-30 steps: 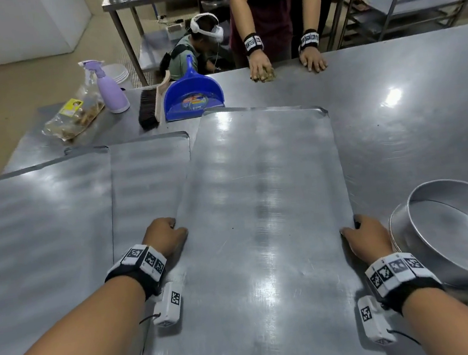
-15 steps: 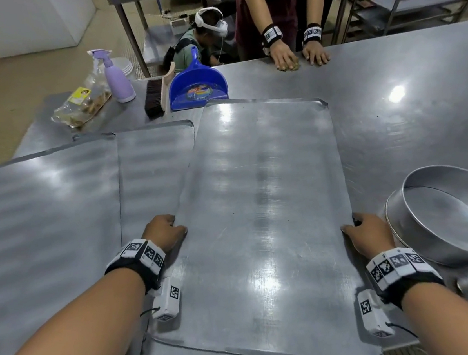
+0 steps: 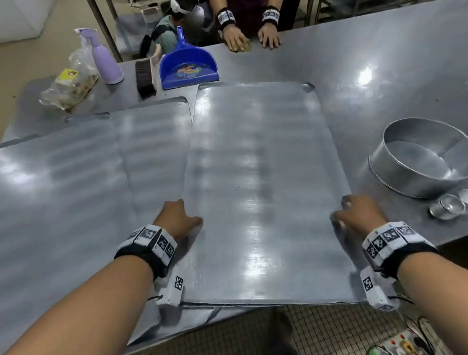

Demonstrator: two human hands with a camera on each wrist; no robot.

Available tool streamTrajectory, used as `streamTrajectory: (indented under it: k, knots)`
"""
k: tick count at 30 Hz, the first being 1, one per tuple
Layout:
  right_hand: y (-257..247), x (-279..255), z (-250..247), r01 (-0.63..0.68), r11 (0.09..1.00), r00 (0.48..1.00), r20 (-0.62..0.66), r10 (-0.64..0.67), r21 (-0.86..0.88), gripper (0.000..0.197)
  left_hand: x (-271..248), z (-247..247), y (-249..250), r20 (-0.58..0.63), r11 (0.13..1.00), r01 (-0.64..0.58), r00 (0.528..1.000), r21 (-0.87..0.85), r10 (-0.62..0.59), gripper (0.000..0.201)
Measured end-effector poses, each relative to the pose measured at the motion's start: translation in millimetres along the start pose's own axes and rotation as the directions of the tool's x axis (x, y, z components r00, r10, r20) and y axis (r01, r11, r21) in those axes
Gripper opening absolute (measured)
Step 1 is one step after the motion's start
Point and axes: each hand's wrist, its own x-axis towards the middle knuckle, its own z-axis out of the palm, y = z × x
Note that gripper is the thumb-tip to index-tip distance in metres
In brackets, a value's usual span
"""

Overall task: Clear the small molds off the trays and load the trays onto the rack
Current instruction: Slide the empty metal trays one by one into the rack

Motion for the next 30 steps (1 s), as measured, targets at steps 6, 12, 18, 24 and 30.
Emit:
streamTrajectory:
  k: [6, 12, 18, 24, 30]
  knots:
    - [30, -46, 31, -0.163, 0.986, 0.986, -0.019, 0.164, 0.048, 0.058, -31, 17, -12, -0.014, 0.998, 0.030, 0.999, 0.063, -0.029, 0.057]
    - [56, -84, 35, -0.273, 0.925, 0.959, -0.007, 0.285, 0.266, 0.073, -54, 24, -27, -0.038, 1.000, 0.010, 0.999, -0.011, -0.010, 0.061]
    - [64, -96, 43, -0.289, 0.888, 0.954, 0.033, 0.298, 0.358, 0.077, -67, 34, -36, -0.088, 0.997, -0.011, 0.996, -0.078, 0.004, 0.061]
    - [80, -86, 26, -0.120, 0.908, 0.993, 0.047, 0.110, 0.401, 0.062, -91, 43, -28, -0.143, 0.971, 0.019, 0.988, -0.240, -0.054, 0.064]
    - [112, -72, -2, -0.031, 0.897, 0.999, 0.028, 0.021, 0.440, 0.050, -124, 56, -10, -0.158, 0.904, 0.032, 0.981, -0.427, -0.110, 0.054]
